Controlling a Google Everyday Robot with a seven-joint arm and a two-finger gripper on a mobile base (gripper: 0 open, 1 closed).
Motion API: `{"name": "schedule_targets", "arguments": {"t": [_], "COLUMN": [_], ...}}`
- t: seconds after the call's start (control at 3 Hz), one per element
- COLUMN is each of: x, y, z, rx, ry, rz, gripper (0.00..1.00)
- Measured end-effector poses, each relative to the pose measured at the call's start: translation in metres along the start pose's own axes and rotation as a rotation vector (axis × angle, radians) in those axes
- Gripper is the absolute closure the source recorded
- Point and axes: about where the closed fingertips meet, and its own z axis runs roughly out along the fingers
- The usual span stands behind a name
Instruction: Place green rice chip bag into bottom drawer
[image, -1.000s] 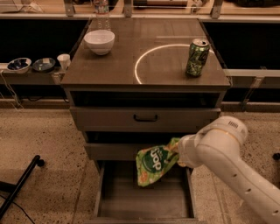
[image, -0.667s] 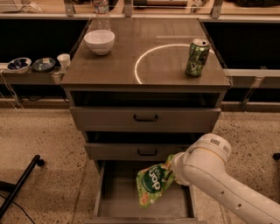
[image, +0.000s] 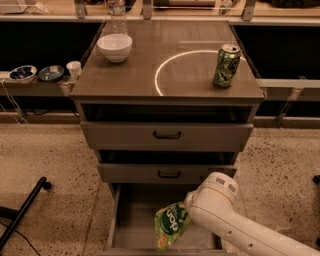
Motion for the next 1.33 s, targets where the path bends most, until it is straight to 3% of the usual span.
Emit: {"name": "schedule_targets", "arguments": {"t": [0.33, 0.67, 1.0, 1.33], "x": [0.001, -0.007, -0.01, -0.007], "y": [-0.017, -0.028, -0.035, -0.048], "z": [0.031, 0.093, 0.152, 0.192], "rx": [-0.006, -0.02, -0.003, 0.012], "ry": [-0.005, -0.004, 0.019, 0.074], "rz": [0.036, 0.099, 0.182, 0.244], "gripper": [1.0, 1.0, 1.0, 1.0]}}
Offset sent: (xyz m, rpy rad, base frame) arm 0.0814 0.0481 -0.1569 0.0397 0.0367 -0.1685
